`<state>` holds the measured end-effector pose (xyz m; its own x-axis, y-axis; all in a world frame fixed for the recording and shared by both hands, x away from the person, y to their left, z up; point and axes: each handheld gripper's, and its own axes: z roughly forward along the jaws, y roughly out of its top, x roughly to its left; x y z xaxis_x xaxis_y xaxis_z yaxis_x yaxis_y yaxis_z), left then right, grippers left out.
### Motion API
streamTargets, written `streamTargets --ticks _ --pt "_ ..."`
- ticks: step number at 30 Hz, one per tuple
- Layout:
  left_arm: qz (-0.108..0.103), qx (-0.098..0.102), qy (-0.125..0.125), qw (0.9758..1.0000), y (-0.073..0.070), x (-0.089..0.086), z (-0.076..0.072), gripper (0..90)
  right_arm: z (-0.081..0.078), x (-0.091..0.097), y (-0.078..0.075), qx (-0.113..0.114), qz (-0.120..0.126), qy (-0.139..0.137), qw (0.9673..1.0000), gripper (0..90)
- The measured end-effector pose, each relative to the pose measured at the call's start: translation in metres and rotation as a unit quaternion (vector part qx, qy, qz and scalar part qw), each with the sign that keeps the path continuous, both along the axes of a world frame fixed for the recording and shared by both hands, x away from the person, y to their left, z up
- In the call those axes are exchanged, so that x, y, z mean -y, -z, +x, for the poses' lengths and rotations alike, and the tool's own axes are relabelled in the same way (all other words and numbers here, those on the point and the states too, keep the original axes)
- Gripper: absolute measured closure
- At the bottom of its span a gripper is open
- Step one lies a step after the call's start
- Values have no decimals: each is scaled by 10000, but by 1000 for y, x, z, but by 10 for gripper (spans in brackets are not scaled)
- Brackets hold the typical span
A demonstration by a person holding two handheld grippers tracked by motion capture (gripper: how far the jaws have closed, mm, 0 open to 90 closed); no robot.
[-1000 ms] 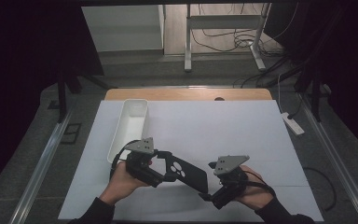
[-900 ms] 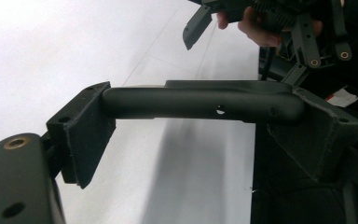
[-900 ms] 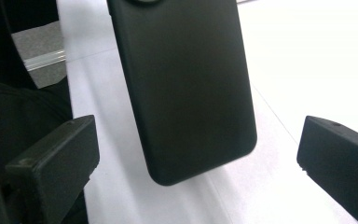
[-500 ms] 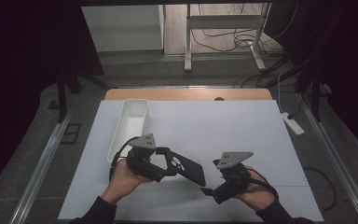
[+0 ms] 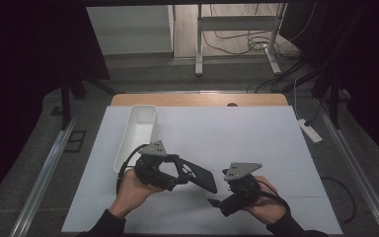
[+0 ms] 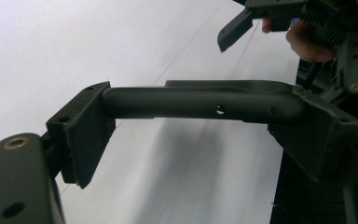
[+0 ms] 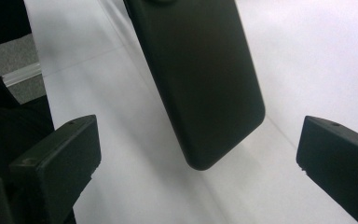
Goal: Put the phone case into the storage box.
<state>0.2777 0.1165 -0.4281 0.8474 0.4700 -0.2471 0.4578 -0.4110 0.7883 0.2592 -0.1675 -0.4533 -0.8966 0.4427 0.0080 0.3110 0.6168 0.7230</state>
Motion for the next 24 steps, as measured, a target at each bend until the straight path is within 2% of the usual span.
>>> streamTargets --ticks 16,19,21,24 --pt "-115 -95 -128 9998 -9 9 -5 162 -3 -17 8 177 -436 315 9984 0" --pt "-161 -146 -144 9997 -9 10 -6 162 -3 -19 9 297 -505 359 9976 34" --pt "-169 -172 -150 9996 -10 11 -6 162 -2 -22 10 437 -592 500 9960 92" --pt "-168 -187 -173 9995 -10 13 -6 162 -2 -23 10 587 -651 525 9948 167"
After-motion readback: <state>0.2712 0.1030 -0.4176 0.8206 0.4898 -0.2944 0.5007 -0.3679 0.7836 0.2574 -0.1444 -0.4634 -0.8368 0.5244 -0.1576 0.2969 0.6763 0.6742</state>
